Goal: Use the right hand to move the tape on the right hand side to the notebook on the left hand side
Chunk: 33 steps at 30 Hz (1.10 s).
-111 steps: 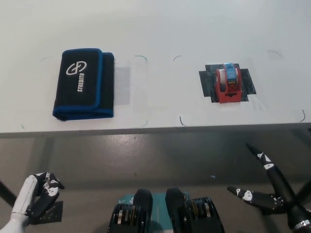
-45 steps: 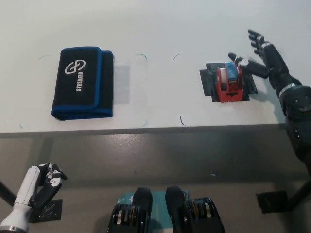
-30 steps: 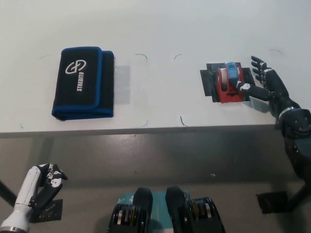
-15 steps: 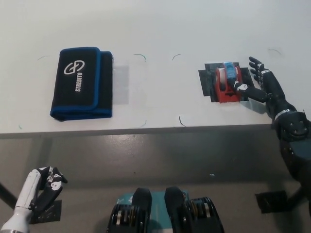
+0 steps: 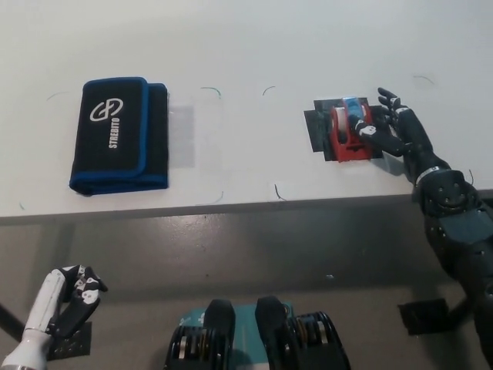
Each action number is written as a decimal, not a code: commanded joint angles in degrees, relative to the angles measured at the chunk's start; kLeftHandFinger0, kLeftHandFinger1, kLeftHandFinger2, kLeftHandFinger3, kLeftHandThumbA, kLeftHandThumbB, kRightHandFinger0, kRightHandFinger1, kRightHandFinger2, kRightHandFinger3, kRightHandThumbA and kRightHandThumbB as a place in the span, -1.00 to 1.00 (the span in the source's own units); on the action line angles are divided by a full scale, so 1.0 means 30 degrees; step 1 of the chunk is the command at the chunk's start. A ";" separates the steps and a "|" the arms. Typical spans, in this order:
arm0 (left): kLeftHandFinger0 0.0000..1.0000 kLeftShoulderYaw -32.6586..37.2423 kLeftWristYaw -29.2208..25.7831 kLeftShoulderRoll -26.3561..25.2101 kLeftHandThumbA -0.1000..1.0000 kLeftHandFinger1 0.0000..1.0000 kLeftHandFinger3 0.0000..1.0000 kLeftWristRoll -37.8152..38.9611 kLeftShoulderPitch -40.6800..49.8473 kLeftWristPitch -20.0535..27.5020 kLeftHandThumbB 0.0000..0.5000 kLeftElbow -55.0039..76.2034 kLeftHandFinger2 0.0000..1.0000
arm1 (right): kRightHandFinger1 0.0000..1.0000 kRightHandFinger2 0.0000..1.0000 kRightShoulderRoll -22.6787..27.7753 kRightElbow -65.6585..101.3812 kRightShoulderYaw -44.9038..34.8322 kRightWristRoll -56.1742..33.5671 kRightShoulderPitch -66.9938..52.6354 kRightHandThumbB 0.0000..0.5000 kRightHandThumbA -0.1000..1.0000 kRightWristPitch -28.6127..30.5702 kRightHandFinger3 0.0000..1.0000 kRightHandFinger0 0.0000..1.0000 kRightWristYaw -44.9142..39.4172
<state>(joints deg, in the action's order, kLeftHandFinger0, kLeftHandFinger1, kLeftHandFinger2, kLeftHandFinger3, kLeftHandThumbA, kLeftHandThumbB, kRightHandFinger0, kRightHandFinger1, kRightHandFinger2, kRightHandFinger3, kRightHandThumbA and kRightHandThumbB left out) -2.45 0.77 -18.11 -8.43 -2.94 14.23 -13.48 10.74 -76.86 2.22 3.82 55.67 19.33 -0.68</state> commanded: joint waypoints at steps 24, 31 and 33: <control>-1.00 -0.0010 0.0328 -0.0178 -0.27 -1.00 -0.55 0.0203 -0.0208 0.0381 -0.59 0.0553 -0.86 | 1.00 1.00 -0.3648 -0.0908 0.2343 0.0658 0.0801 0.69 0.67 -0.0418 1.00 1.00 0.0033; -1.00 0.0100 0.0176 -0.0120 -0.27 -1.00 -0.59 -0.0116 -0.0222 0.0691 -0.59 0.0426 -0.91 | 1.00 1.00 -0.4735 -0.0967 0.3084 0.0969 0.0807 0.97 0.73 -0.0120 1.00 1.00 0.0157; -1.00 0.0121 0.0105 -0.0143 -0.30 -1.00 -0.58 -0.0365 -0.0158 0.0285 -0.63 0.0665 -0.89 | 1.00 1.00 -0.5192 -0.0994 0.2836 0.0648 0.0889 0.81 0.64 -0.0241 1.00 1.00 -0.0104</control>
<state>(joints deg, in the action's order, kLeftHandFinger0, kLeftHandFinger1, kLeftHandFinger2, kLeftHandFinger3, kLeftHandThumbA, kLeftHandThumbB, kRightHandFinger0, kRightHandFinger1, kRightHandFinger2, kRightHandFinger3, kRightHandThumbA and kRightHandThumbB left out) -2.30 1.34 -18.11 -8.42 -3.02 14.26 -13.46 1.87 -78.43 10.02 5.07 57.64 19.97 4.11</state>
